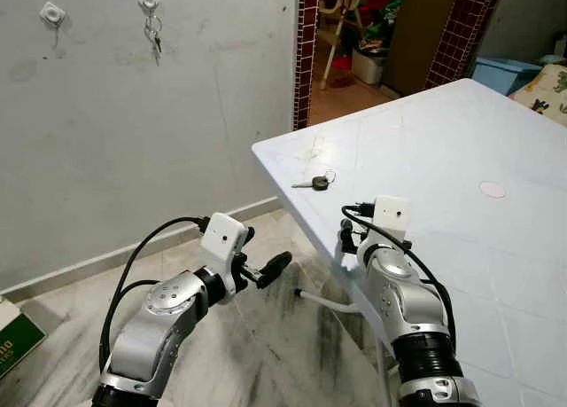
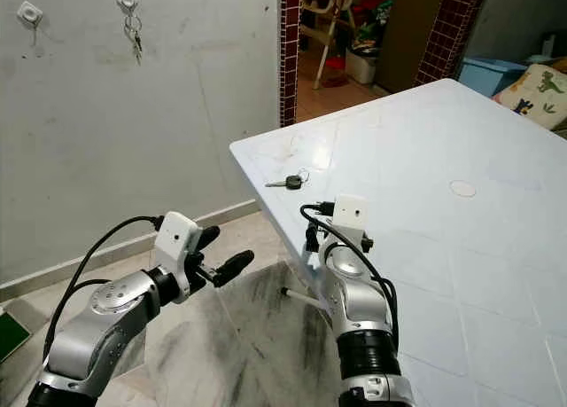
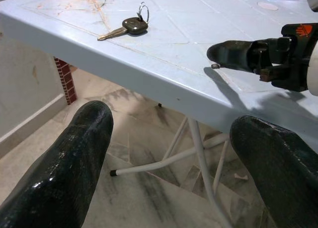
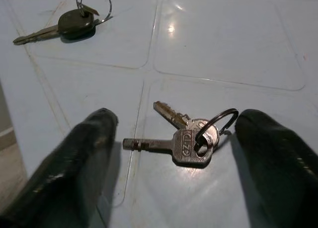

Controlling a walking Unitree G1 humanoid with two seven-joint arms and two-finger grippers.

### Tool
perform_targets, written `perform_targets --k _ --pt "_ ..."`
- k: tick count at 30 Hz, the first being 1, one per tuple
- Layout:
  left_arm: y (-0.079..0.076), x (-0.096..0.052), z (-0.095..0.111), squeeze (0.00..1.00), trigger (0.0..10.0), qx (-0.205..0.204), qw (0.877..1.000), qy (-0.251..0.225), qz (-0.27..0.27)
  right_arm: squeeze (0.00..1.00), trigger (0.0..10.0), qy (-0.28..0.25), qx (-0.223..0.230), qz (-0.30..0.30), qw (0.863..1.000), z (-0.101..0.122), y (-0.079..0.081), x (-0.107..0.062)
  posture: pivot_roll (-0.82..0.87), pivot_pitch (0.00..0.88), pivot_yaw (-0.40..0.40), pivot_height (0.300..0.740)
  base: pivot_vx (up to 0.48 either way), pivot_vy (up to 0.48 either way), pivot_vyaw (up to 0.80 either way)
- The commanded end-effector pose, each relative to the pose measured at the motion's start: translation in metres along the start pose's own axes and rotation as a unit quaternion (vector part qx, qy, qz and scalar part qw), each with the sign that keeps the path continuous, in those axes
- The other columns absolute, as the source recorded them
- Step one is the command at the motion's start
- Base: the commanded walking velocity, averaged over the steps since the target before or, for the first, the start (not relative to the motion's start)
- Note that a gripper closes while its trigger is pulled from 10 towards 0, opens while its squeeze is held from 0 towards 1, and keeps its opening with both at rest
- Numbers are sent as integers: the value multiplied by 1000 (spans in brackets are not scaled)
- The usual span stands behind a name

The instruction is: Hang keys on a hook

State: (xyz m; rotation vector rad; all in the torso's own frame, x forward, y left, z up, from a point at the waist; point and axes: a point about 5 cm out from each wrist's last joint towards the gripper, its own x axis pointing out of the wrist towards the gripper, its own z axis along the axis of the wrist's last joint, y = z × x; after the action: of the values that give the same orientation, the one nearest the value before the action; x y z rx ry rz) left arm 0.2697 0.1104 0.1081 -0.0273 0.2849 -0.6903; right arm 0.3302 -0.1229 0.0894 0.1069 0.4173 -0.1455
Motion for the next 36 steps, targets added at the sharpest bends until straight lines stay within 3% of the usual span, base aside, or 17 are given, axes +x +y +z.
perform_targets --k 1,16,36 --pt "-1 -1 9 0 10000 11 1000 -14 -1 0 0 -6 8 -7 1000 4 0 3 77 28 10 740 0 0 0" --pt "-1 -7 7 0 10000 15 1000 -8 4 0 0 -9 -3 -33 999 5 -1 10 94 33 4 740 0 0 0" --pt "0 -5 9 0 10000 15 1000 -13 10 0 0 -6 -12 -37 999 4 -5 10 89 29 -4 740 0 0 0"
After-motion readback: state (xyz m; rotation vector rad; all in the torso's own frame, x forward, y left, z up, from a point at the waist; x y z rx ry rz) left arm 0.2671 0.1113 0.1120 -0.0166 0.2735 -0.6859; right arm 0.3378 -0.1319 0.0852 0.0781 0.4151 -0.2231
